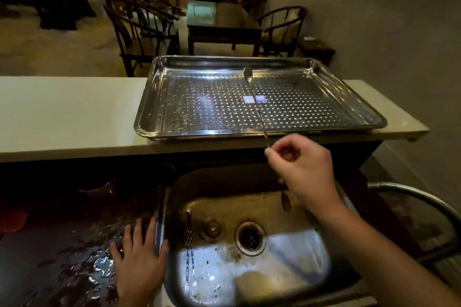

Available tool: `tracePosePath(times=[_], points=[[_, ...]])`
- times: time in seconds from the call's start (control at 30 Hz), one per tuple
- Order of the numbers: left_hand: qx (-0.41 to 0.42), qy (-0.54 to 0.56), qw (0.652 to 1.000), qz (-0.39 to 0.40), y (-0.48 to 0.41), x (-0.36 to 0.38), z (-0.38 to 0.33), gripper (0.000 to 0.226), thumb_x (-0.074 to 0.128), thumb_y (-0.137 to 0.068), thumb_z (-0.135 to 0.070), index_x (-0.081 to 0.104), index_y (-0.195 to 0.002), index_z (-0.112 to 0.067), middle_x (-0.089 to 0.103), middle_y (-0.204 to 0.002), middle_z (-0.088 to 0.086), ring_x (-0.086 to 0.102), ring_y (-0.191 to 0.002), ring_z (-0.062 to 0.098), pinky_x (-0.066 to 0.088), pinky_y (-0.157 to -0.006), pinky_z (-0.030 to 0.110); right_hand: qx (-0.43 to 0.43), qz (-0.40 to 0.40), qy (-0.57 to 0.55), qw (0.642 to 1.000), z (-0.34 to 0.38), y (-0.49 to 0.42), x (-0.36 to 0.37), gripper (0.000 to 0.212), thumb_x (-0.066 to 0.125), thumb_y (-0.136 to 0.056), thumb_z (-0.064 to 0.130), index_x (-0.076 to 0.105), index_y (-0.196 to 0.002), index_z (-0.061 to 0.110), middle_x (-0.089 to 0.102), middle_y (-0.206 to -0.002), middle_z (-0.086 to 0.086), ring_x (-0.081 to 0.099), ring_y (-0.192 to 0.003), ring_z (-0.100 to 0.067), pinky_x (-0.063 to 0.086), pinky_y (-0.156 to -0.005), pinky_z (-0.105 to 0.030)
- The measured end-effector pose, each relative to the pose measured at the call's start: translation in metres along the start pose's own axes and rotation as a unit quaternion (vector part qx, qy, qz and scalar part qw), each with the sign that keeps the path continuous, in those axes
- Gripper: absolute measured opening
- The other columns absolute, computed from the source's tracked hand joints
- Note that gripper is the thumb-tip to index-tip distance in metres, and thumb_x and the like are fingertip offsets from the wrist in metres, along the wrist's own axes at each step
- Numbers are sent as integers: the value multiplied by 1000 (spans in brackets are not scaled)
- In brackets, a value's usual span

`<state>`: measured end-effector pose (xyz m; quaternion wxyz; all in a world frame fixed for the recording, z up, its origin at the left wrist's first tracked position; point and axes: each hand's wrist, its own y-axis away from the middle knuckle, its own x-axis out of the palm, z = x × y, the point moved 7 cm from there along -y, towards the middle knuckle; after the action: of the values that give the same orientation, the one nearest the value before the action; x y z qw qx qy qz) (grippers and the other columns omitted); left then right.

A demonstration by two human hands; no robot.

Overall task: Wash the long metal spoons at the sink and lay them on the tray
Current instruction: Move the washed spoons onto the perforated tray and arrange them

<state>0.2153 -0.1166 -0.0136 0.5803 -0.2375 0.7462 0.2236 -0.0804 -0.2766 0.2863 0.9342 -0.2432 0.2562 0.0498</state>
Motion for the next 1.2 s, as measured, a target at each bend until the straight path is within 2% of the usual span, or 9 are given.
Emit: tracePosePath(times=[0.17,0.27,0.4,0.53,0.67,0.87,0.97,1.07,1.2], points=[[-7,-1,1000,5,-1,1,-1,69,11,-90,-67,-1,-152,-39,0,-164,-3,-7,-149,20,-8,-117,57,32,20,92,995,9,-81,0,6,74,-82,19,69,-78,18,69,-73,4,67,-65,-11,60,-63,-34],[-8,8,1000,-6,-1,-1,0,67,24,-92,-63,9,-153,-39,10,-163,-1,0,-150,21,-2,-118,57,78,26,109,991,-2,-126,14,7,72,-80,12,68,-74,13,71,-73,-4,68,-59,-16,61,-58,-36],[-3,13,1000,-16,0,-3,0,69,20,-88,-64,18,-152,-37,18,-162,0,7,-150,22,-1,-118,56,120,38,150,981,-25,-166,35,6,72,-76,9,69,-71,9,71,-71,-7,71,-66,-21,62,-67,-44],[-5,11,1000,-20,0,-2,0,69,19,-87,-64,20,-151,-38,20,-161,0,8,-149,22,1,-118,56,160,52,195,966,-49,-186,52,7,73,-76,14,69,-80,11,72,-77,-6,69,-73,-19,61,-71,-39],[-9,6,1000,-21,-2,0,2,69,15,-87,-66,19,-151,-40,20,-161,-1,9,-149,21,2,-118,56,185,53,218,957,-64,-193,59,8,76,-77,17,70,-79,12,68,-73,-3,66,-75,-18,54,-60,-31],[-8,6,1000,-23,-1,-2,1,69,17,-87,-65,21,-151,-39,20,-161,0,11,-149,22,4,-118,57,175,76,254,948,-75,-193,62,7,78,-79,16,73,-84,13,71,-85,-7,67,-87,-24,58,-80,-41],[-10,1,1000,-23,-1,-1,2,69,16,-88,-65,18,-151,-39,18,-162,0,9,-149,21,4,-118,57,162,95,251,950,-75,-187,60,7,77,-81,17,71,-80,15,72,-80,-6,69,-82,-22,58,-79,-42],[-6,-4,1000,-27,-1,-1,2,69,17,-88,-64,19,-151,-37,21,-161,1,11,-149,23,6,-118,58,151,84,221,960,-65,-177,54,8,74,-84,17,68,-80,14,72,-80,-7,70,-66,-18,60,-71,-39],[6,-23,999,-22,0,2,3,70,12,-90,-65,16,-152,-34,21,-161,3,9,-149,24,6,-118,59,46,50,185,980,-22,-154,47,9,69,-87,21,71,-86,13,69,-82,-1,67,-74,-16,59,-72,-37]])
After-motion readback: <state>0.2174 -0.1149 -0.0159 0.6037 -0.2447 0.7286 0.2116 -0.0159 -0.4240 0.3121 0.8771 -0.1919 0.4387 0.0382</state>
